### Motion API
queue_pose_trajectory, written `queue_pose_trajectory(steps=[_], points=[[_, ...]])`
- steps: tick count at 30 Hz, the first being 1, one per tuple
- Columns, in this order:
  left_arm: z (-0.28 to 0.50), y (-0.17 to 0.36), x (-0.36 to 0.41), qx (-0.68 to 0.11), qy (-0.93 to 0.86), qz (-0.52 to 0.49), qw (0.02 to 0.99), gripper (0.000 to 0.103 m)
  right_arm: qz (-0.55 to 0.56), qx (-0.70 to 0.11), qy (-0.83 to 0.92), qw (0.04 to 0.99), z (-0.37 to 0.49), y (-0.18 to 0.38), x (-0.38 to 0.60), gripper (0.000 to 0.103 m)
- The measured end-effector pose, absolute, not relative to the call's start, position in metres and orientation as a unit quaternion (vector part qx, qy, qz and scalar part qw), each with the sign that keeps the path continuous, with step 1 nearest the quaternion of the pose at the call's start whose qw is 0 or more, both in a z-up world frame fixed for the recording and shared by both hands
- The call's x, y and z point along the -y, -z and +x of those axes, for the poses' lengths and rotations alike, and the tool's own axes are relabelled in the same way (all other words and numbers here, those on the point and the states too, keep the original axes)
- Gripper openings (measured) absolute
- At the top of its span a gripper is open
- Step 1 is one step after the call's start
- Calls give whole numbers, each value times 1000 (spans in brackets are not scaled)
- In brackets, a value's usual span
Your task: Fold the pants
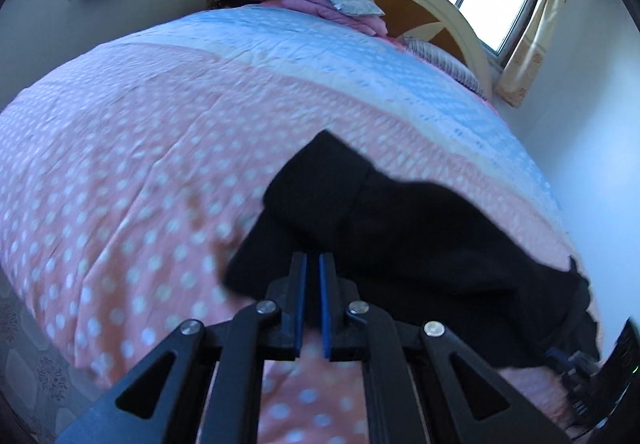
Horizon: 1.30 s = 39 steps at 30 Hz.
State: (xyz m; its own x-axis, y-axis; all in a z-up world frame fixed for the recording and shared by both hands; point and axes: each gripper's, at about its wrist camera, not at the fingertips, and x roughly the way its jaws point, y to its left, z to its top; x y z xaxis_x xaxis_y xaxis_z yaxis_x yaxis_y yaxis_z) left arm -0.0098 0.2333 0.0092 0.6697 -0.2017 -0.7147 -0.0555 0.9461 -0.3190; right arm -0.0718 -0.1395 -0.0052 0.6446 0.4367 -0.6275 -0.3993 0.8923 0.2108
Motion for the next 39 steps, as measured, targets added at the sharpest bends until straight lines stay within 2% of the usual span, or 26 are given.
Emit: queue_pose_trajectory(steps=[5,7,8,9,10,11,12,13,15,18,23,24,25,27,28,30,31,35,39], points=[[-16,-8,-237,-394,48,-172,901,7,107,-347,-237,901,-69,-7,151,5],[-15,-16,-242,-379,60,-195,903,10,161,-336,-252,893,-63,-16,156,6],[-14,-20,-244,-372,69,-209,902,17,181,-334,-259,888,-59,-19,156,6],[-12,-22,-246,-367,80,-225,899,30,201,-335,-268,880,-52,-22,154,10],[-9,-24,-246,-365,88,-237,896,37,211,-338,-273,876,-47,-23,150,20],[-6,-25,-246,-367,95,-252,891,51,217,-341,-278,871,-41,-23,146,30],[-6,-22,-246,-367,99,-265,886,58,220,-344,-283,868,-35,-24,138,57],[-2,-21,-245,-369,104,-278,881,61,221,-342,-291,866,-29,-25,132,74],[5,-13,-243,-380,103,-296,871,64,205,-329,-293,874,-22,-28,115,74],[11,2,-239,-400,99,-322,852,64,114,-327,-245,906,-16,-31,85,73],[18,8,-238,-387,111,-366,839,64,2,-371,-245,896,0,-12,40,72],[22,7,-239,-382,110,-372,839,64,-21,-371,-233,899,3,-8,32,61],[25,6,-240,-375,111,-383,837,64,-44,-372,-217,902,6,-2,26,38],[34,7,-241,-363,119,-402,832,64,-71,-383,-188,902,16,7,19,11],[39,8,-240,-363,122,-409,829,64,-67,-392,-183,899,21,11,18,11],[47,13,-240,-371,139,-427,813,43,-48,-393,-182,900,24,10,22,8],[49,15,-242,-375,145,-438,804,18,-37,-385,-186,903,20,6,26,5],[29,-2,-247,-350,140,-416,828,13,-26,-336,-215,917,-5,-16,36,3],[1,-20,-248,-335,150,-375,851,13,-48,-325,-229,916,-29,-24,38,3]])
